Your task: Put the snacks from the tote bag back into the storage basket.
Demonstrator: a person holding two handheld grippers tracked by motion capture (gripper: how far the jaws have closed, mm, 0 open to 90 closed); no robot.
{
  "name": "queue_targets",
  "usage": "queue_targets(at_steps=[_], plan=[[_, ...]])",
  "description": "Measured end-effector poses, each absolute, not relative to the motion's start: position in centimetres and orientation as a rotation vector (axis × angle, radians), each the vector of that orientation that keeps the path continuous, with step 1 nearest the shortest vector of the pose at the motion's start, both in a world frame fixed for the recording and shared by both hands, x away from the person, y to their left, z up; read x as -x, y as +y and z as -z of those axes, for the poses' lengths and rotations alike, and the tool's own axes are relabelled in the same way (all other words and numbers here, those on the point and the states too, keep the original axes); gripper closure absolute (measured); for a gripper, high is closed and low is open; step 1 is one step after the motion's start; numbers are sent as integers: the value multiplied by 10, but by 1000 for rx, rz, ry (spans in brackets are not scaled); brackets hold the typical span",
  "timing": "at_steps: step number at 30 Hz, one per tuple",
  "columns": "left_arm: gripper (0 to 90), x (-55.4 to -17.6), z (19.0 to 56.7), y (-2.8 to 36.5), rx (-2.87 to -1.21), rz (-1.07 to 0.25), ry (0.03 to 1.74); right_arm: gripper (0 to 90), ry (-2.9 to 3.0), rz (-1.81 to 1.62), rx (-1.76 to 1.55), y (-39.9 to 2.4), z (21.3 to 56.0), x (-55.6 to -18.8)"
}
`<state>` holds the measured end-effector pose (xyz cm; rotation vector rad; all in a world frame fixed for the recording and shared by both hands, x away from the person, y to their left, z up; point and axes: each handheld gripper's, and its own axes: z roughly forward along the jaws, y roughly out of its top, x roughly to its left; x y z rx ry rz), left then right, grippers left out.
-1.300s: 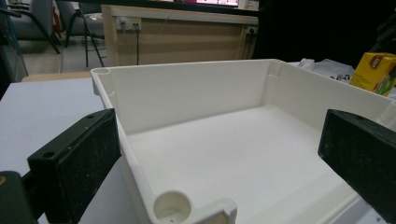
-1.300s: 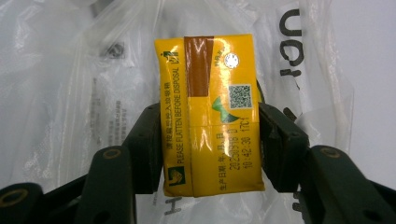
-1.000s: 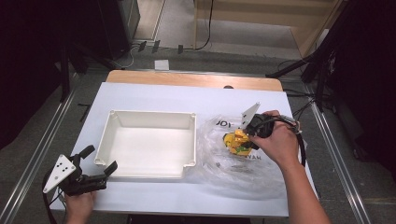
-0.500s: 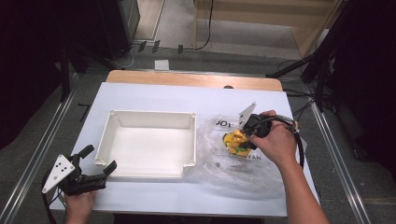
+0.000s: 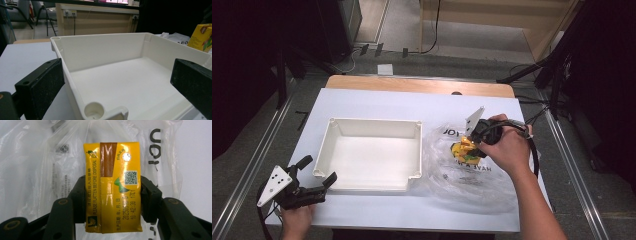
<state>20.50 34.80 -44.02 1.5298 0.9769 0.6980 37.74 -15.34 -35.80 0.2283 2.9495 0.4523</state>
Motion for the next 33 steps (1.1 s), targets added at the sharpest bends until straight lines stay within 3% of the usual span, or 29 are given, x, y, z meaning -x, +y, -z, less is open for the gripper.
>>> queue_targets(at_steps=[33], plan=[[0,-205,440,350,-1517,-689,974,518,2948,-522,-120,-126,335,-380]])
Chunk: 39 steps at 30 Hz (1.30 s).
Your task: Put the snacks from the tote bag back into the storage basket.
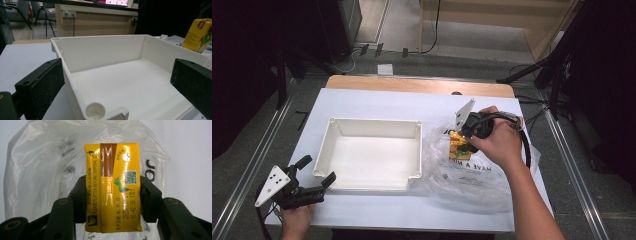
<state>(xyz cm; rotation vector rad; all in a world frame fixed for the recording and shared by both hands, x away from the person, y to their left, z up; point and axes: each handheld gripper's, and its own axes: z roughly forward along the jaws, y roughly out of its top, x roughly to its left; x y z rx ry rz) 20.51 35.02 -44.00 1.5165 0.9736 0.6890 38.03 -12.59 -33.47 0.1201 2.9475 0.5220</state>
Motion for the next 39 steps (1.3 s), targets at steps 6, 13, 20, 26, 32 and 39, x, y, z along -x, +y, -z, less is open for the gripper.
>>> queue_targets(at_steps=[6,13,20,26,32,39], plan=[[0,-205,440,350,-1513,-687,974,518,2944,-531,-118,-121,330,-381],[0,-205,440,351,-1510,-684,975,517,2938,-551,-93,-111,324,-381],[0,-205,440,351,-1509,-684,973,518,2938,-544,-67,-103,316,-382],[0,-205,440,351,-1506,-682,972,518,2941,-568,-51,-97,311,-382],[0,-205,440,351,-1507,-682,972,519,2937,-572,-29,-91,307,-381],[0,-205,440,352,-1503,-678,972,519,2940,-582,3,-81,301,-382]])
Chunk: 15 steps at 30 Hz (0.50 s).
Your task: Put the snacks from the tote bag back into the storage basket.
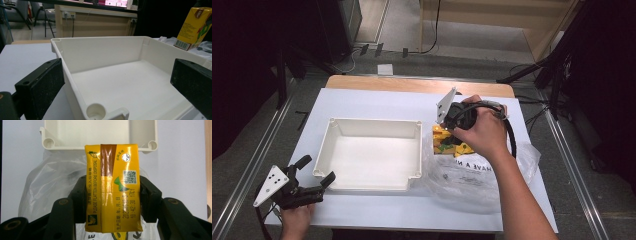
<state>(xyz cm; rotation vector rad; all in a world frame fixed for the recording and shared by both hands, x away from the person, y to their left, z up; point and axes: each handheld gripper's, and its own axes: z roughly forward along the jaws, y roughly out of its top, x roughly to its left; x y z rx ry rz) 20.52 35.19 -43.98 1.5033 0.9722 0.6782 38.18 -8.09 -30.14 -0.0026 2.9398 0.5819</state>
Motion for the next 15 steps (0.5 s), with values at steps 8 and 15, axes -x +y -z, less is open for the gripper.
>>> queue_targets(at_steps=[8,15], plan=[[0,-205,440,352,-1501,-674,971,519,2945,-636,32,-74,296,-381],[0,-205,440,352,-1501,-676,971,520,2936,-656,53,-68,290,-380]])
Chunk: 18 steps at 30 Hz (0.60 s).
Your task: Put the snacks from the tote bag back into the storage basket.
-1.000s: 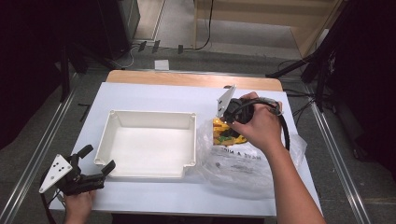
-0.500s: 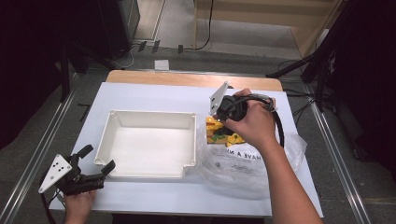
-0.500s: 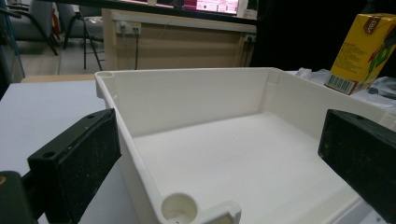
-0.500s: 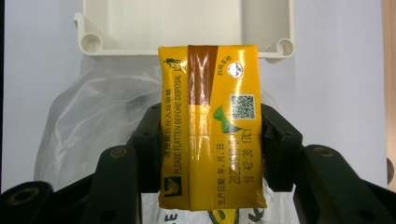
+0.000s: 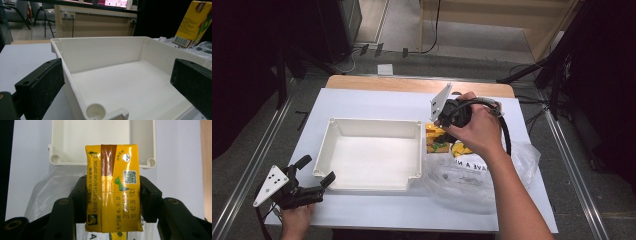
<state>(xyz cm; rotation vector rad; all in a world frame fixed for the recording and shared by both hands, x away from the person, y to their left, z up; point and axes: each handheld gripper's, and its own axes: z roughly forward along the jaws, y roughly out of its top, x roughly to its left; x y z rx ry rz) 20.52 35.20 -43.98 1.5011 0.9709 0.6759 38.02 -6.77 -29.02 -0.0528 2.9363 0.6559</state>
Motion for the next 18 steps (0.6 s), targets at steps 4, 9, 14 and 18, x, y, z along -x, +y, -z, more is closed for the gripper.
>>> queue_targets(at_steps=[4,9,14,18], plan=[[0,-205,440,352,-1495,-674,974,520,2936,-651,60,-66,288,-380],[0,-205,440,353,-1492,-668,972,519,2940,-631,54,-60,286,-381],[0,-205,440,353,-1494,-668,971,519,2938,-637,66,-55,284,-382],[0,-206,440,353,-1493,-669,972,519,2937,-651,67,-51,282,-383]])
